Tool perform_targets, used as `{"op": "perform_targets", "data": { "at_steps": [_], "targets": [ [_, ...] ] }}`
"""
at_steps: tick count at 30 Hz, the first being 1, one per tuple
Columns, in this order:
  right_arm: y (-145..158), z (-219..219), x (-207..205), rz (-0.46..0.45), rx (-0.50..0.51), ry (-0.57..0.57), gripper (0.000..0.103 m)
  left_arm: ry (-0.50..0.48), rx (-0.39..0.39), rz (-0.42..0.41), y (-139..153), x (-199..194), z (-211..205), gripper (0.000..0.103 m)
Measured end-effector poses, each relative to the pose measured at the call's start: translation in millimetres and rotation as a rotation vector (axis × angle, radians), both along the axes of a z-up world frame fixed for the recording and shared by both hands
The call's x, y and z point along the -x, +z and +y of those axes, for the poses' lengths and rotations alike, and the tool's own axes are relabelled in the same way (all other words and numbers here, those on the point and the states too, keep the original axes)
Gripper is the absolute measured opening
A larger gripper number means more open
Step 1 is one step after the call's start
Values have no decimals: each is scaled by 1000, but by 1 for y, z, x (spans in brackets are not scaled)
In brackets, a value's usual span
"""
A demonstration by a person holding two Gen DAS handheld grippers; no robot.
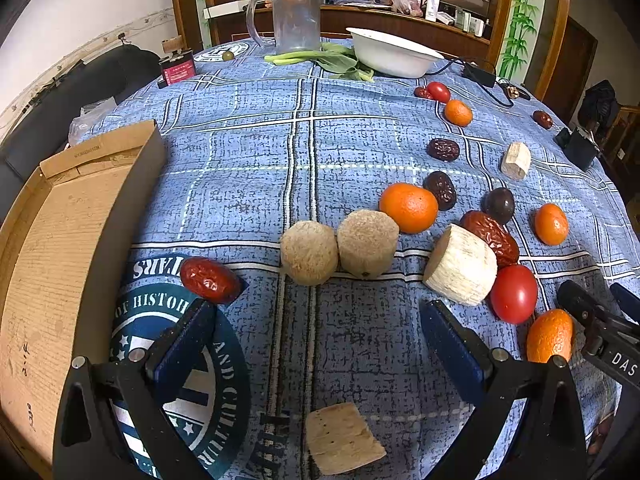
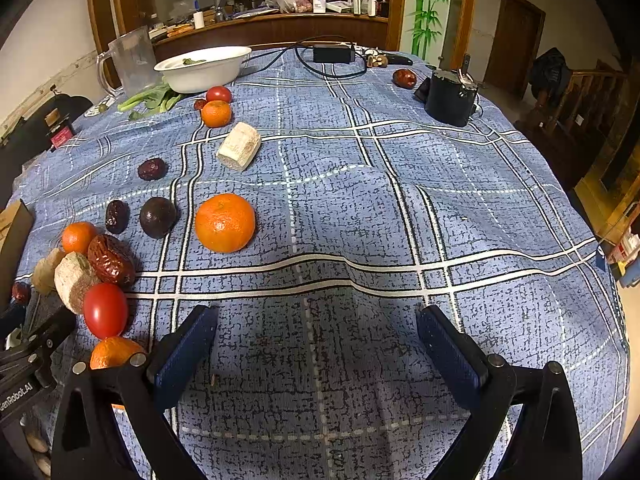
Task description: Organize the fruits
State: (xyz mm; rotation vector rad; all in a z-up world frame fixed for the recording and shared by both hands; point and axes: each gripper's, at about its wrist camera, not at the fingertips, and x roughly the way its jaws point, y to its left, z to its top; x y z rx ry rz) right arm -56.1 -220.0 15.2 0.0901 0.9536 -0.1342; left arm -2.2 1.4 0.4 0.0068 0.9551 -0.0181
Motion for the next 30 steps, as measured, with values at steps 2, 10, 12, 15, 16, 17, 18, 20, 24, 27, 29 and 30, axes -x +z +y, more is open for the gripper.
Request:
{"op": "perform_targets", "data": {
  "at_steps": [2,10,12,15,16,17,18,20,24,27,29,30],
  "targets": [
    [1,-1,0,-4,-9,5,102,-10,0,2,1,1,1,103],
    [-1,3,-2,17,11,33,102,-31,-6,12,1,0,0,103],
    [-1,4,-4,37,22,30,102,-36,-9,23,1,-1,0,103],
    [-1,1,-5,48,13,30,102,-38,-11,32,1,-3,0,103],
    [-1,2,-6,51,15,27,102,-39,-12,34,0,-3,0,103],
    [-1,2,-6,53,17,28,102,-40,-11,36,0,-3,0,103],
    [-1,2,-6,53,16,30,102,-46,-9,38,1,-3,0,103],
    [-1,1,-6,51,15,31,102,-57,-8,35,3,3,1,97],
    [5,2,-1,34,66,-4,102,-68,42,-12,19,25,12,95],
    [27,6,19,-53,70,-10,102,-79,65,-86,44,52,21,95],
    [46,11,38,-124,64,-10,102,-82,69,-135,59,69,26,95],
    [56,14,48,-161,68,-11,102,-83,74,-166,68,81,28,95]
  ]
}}
